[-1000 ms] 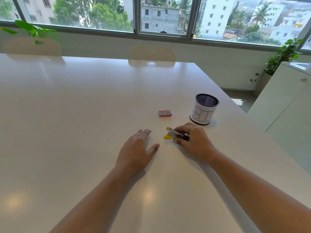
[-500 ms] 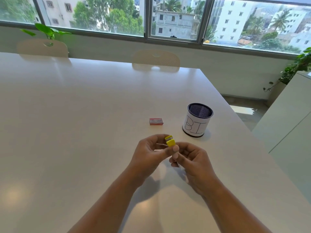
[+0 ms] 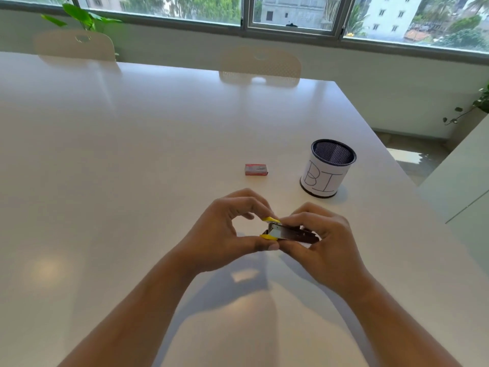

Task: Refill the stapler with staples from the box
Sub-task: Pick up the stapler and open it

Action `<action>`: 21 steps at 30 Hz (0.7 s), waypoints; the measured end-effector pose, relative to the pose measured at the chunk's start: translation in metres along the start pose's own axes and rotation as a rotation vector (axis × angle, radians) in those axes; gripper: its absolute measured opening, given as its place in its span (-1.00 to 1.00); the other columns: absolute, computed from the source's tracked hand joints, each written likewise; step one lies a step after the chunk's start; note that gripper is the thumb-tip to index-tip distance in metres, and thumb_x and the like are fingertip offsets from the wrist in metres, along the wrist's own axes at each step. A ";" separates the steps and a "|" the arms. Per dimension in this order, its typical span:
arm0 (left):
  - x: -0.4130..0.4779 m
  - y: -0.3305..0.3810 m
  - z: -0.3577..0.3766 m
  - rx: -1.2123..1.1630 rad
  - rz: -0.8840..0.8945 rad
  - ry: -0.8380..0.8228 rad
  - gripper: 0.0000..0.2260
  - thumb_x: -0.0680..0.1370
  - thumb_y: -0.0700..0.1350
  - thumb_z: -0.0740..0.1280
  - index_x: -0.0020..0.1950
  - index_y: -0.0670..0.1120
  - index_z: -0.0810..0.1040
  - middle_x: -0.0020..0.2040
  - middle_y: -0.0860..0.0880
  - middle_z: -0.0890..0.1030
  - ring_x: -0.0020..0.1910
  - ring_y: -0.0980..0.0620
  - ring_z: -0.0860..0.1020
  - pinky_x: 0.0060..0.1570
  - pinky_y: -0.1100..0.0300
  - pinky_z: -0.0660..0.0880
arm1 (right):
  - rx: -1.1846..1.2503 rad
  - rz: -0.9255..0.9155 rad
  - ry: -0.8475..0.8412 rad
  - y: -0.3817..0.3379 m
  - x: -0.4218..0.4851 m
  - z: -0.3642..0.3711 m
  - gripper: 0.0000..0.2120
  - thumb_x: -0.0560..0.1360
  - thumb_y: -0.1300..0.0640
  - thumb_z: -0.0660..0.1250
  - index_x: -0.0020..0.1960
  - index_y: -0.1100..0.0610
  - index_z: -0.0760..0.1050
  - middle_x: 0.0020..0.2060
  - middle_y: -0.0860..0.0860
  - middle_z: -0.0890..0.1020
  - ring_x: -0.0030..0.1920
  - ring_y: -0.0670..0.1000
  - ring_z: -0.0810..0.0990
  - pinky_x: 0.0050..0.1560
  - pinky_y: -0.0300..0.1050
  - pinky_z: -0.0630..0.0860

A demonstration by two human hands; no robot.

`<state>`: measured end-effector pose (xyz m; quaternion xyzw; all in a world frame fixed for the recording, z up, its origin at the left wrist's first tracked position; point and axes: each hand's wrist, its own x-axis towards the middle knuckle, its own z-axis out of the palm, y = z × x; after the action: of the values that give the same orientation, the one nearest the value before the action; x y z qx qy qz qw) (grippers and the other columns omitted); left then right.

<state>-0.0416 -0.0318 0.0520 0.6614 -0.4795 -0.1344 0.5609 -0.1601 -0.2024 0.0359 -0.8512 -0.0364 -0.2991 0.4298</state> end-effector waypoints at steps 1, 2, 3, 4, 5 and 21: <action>0.000 0.000 0.000 -0.004 -0.006 -0.002 -0.70 0.31 -0.06 0.61 0.00 -0.02 0.68 -0.04 0.11 0.63 0.00 -0.05 0.60 0.01 0.24 0.47 | -0.024 -0.014 0.007 -0.001 -0.001 0.000 -0.76 0.29 0.18 0.59 -0.07 0.22 0.70 -0.24 0.02 0.64 -0.26 -0.09 0.62 -0.26 -0.37 0.49; 0.000 0.000 0.000 -0.006 -0.013 -0.009 -0.68 0.31 -0.06 0.61 0.02 -0.01 0.67 -0.03 0.10 0.63 0.01 -0.06 0.60 0.02 0.22 0.48 | -0.048 -0.025 0.016 -0.002 -0.001 -0.001 -0.74 0.28 0.18 0.59 -0.06 0.21 0.70 -0.23 0.03 0.64 -0.25 -0.10 0.62 -0.25 -0.37 0.49; 0.000 0.000 0.000 -0.010 -0.019 -0.017 -0.65 0.31 -0.06 0.61 0.05 0.00 0.66 -0.01 0.09 0.63 0.02 -0.07 0.61 0.03 0.21 0.49 | -0.066 -0.030 0.022 -0.002 -0.001 -0.001 -0.71 0.27 0.17 0.60 -0.03 0.21 0.69 -0.22 0.04 0.64 -0.24 -0.09 0.62 -0.24 -0.36 0.50; -0.001 -0.001 0.000 -0.012 -0.022 -0.026 -0.62 0.30 -0.06 0.62 0.08 0.02 0.64 0.00 0.09 0.63 0.03 -0.07 0.62 0.03 0.21 0.49 | -0.075 -0.030 0.027 -0.003 -0.001 -0.001 -0.68 0.26 0.16 0.61 -0.01 0.21 0.69 -0.20 0.05 0.64 -0.22 -0.08 0.63 -0.23 -0.34 0.52; -0.001 -0.001 0.000 -0.009 -0.022 -0.031 -0.59 0.30 -0.06 0.62 0.11 0.02 0.63 0.02 0.08 0.63 0.04 -0.06 0.62 0.04 0.21 0.50 | -0.079 -0.028 0.031 -0.003 -0.001 -0.001 -0.65 0.26 0.16 0.62 0.01 0.21 0.69 -0.19 0.06 0.64 -0.21 -0.07 0.63 -0.23 -0.31 0.55; -0.002 0.002 0.002 0.020 -0.017 -0.022 -0.60 0.31 -0.08 0.60 0.12 -0.02 0.65 0.03 0.03 0.64 0.03 -0.07 0.61 0.03 0.23 0.49 | -0.102 -0.025 0.044 -0.006 -0.002 -0.002 -0.63 0.28 0.12 0.62 0.04 0.21 0.69 -0.19 0.09 0.65 -0.21 -0.04 0.64 -0.24 -0.24 0.58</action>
<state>-0.0450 -0.0309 0.0524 0.6695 -0.4811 -0.1419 0.5479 -0.1649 -0.1999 0.0395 -0.8647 -0.0223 -0.3249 0.3825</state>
